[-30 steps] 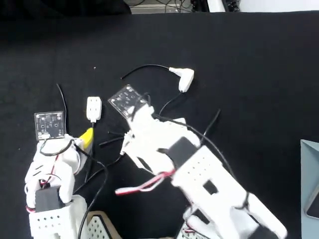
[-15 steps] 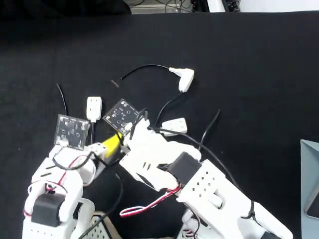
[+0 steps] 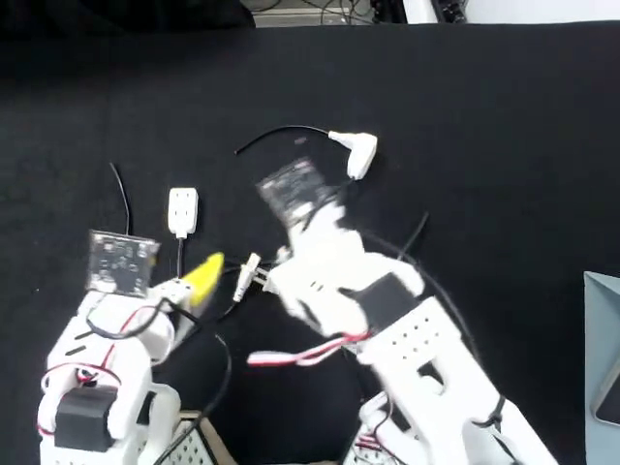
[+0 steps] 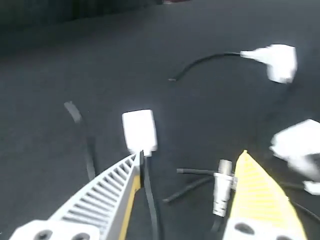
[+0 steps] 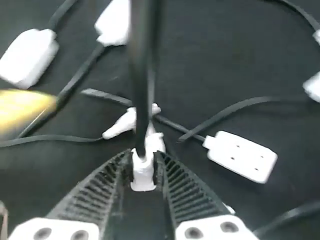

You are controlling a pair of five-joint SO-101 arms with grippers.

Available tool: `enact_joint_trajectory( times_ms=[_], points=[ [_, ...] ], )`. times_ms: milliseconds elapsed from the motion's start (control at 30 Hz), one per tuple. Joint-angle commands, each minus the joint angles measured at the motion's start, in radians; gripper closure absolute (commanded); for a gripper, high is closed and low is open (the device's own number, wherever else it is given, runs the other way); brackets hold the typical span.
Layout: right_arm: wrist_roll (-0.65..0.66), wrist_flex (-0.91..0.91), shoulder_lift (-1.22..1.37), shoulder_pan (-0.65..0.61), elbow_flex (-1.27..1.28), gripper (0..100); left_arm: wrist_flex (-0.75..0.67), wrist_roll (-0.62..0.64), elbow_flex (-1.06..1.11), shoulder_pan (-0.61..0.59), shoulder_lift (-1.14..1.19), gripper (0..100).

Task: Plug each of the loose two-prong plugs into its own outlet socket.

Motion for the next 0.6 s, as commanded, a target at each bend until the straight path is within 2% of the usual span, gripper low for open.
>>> enact_joint_trajectory(
  times_ms=[0,100,333,567],
  points=[
    [-0.049,-0.009,0.002,0.121,-0.002,98.7,0.0,0.009,-0.016,-0.151,0.0,70],
    [-0.086,-0.081,-0.001,0.195,0.053,98.7,-0.032,0.049,0.053,-0.194,0.0,70],
    [-0.086,-0.393,-0.001,0.318,0.303,98.7,-0.153,0.051,0.208,-0.219,0.0,70],
    [-0.083,-0.48,0.004,0.407,0.355,98.7,-0.149,0.049,0.22,-0.219,0.0,70]
  ],
)
